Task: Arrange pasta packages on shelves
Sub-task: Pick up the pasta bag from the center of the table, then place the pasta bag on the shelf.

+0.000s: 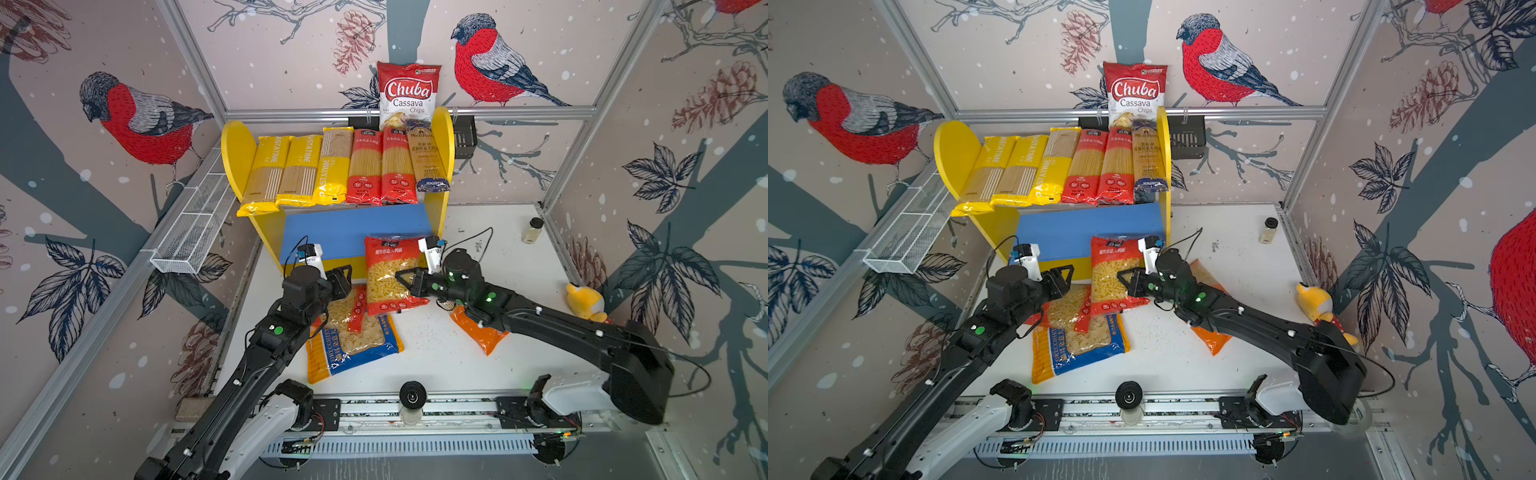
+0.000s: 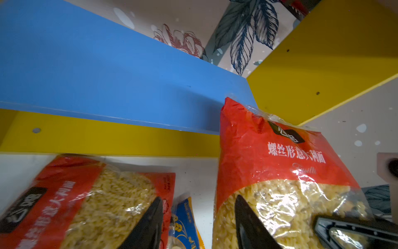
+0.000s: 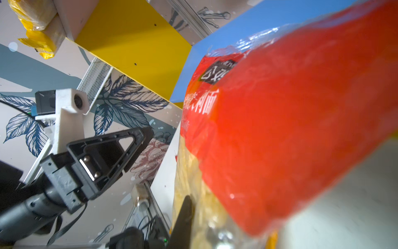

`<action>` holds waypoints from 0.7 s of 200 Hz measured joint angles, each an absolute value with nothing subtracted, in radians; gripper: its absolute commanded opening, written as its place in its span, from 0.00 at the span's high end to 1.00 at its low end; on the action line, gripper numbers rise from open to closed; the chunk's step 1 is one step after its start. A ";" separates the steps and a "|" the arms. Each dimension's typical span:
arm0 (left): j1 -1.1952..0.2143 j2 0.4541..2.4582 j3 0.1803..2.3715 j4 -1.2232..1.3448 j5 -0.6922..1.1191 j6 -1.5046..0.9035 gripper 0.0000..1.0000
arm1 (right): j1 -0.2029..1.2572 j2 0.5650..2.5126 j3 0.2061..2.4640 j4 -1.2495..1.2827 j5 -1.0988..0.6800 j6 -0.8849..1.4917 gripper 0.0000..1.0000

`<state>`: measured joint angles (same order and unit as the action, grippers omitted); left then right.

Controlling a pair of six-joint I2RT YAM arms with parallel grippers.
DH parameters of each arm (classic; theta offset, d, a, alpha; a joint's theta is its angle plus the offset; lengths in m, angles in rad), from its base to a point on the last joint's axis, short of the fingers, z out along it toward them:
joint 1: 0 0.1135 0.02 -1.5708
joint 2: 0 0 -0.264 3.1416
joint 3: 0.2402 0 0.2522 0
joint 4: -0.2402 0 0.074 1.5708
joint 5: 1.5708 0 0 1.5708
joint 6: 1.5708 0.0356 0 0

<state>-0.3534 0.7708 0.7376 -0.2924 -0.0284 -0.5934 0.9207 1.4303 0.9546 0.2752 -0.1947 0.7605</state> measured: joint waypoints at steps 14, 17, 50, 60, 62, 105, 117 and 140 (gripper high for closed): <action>-0.308 0.749 0.739 -0.318 -0.030 -0.585 0.42 | 0.925 1.490 0.999 0.315 -0.188 0.766 1.00; -0.297 0.745 0.739 -0.323 -0.030 -0.583 0.41 | 0.925 1.503 1.010 0.322 -0.186 0.769 1.00; -0.152 0.692 0.698 -0.315 -0.012 -0.580 0.34 | 0.917 1.654 1.154 0.385 -0.165 0.793 1.00; -0.111 0.680 0.674 -0.295 0.009 -0.603 0.31 | 0.915 1.707 1.199 0.406 -0.164 0.817 1.00; -0.105 0.678 0.669 -0.292 0.013 -0.608 0.30 | 0.915 1.714 1.205 0.409 -0.163 0.817 1.00; -0.064 0.624 0.527 -0.121 0.106 -0.719 0.08 | 0.915 1.905 1.367 0.423 -0.156 0.897 0.97; -0.047 0.617 0.484 -0.077 0.136 -0.762 0.07 | 0.912 1.940 1.404 0.417 -0.151 0.924 0.94; 0.019 0.640 0.411 0.020 0.201 -0.829 0.07 | 0.899 1.993 1.447 0.417 -0.170 0.975 0.89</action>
<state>0.0189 0.6403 0.4107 0.0200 0.2008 -0.8288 0.8986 1.9926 1.4471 0.4171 -0.1703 0.9749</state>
